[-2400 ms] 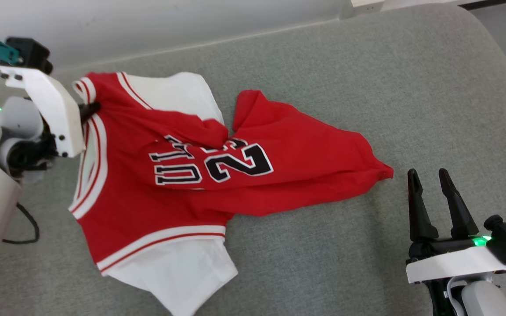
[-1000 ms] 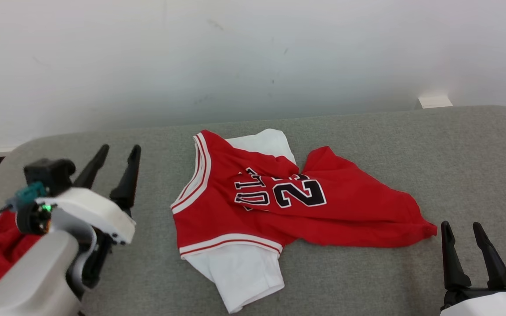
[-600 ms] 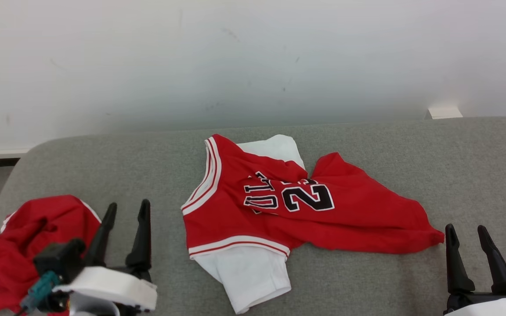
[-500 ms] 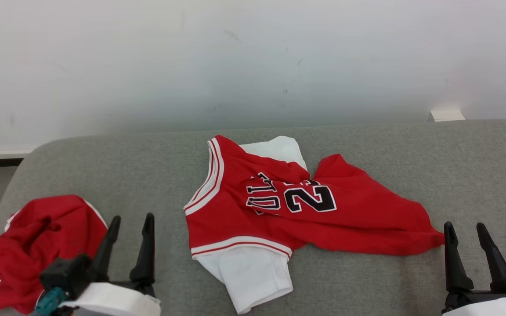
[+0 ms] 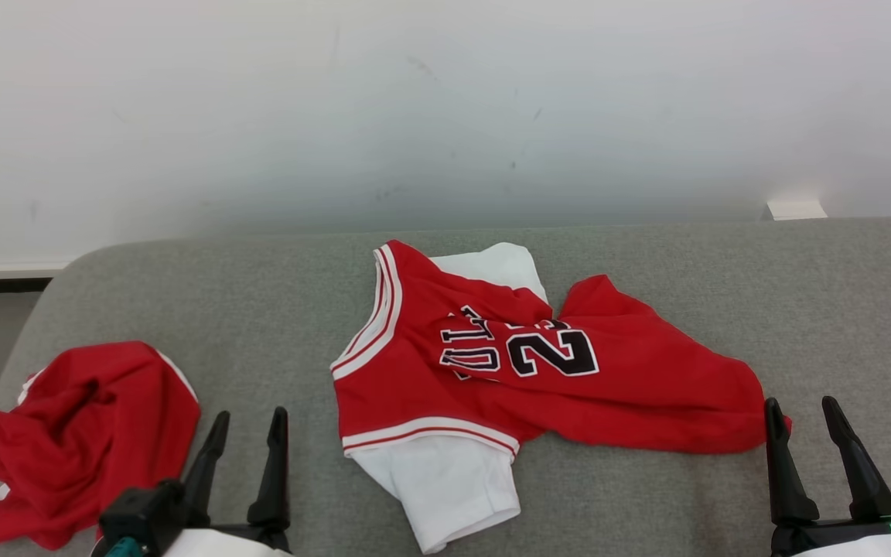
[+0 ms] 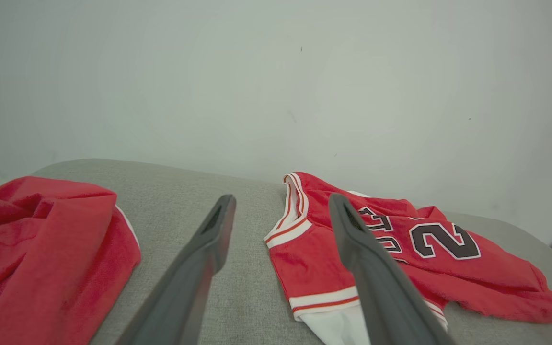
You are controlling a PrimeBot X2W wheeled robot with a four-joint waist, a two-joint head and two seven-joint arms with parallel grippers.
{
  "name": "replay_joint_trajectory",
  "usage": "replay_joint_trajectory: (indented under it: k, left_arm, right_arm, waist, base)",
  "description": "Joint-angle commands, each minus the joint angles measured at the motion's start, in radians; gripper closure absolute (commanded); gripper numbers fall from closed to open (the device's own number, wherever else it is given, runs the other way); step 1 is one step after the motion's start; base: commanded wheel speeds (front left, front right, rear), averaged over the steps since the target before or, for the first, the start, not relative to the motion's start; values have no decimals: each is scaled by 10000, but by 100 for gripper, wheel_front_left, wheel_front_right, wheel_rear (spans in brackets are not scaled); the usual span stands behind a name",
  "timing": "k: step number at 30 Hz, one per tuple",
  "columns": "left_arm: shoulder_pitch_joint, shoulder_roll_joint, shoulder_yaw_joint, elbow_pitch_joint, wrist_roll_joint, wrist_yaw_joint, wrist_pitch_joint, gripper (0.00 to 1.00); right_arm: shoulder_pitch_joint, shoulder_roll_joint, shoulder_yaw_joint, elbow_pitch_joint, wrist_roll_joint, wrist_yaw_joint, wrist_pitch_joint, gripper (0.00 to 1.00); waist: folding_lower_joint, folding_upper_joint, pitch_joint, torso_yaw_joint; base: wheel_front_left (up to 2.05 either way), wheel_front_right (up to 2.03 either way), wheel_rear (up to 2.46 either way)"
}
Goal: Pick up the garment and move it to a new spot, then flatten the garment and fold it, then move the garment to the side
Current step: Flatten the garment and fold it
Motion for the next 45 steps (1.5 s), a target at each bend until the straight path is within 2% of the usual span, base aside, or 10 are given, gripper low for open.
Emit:
replay_joint_trajectory:
  k: [1, 10, 22, 26, 32, 38, 45]
  left_arm:
    - [-11, -81, 125, 84, 225, -133, -2, 0]
    - [-52, -548, 709, 430, 827, -689, -2, 0]
    - [-83, -809, 885, 885, 1100, -1057, -2, 0]
    - [-39, -719, 437, 1341, 1014, -1204, 248, 0]
    - [120, -385, -804, 1220, 771, -1362, 1771, 0]
    - [49, -149, -2220, 811, 415, -1391, 3291, 0]
    - [-389, 80, -3221, 810, 146, -1397, 4121, 0]
  right_arm:
    - [144, 8, 17, -50, -38, -21, -27, 0]
    - [123, 38, 35, -56, -85, -23, -27, 0]
    - [150, -104, -12, 143, -85, -23, -28, 0]
    - [110, -453, -294, 370, -42, -21, 170, 0]
    - [-269, -1056, -408, 888, 171, -23, 1055, 0]
    - [-1004, -1383, -123, 1760, 516, -23, 1903, 0]
    - [-2064, -1672, 330, 3058, 1034, -21, 2600, 0]
  waist:
    - [1, 0, -1, -41]
    - [1, 0, -53, -215]
    - [1, 0, -84, -272]
    - [1, 0, -79, -246]
    - [1, 0, 155, -109]
    - [1, 0, 658, 126]
    - [1, 0, 1133, 388]
  base:
    - [0, 0, 0]
    - [0, 0, 0]
    - [0, 0, 0]
    - [0, 0, 0]
    - [0, 0, 0]
    - [0, 0, 0]
    - [0, 0, 0]
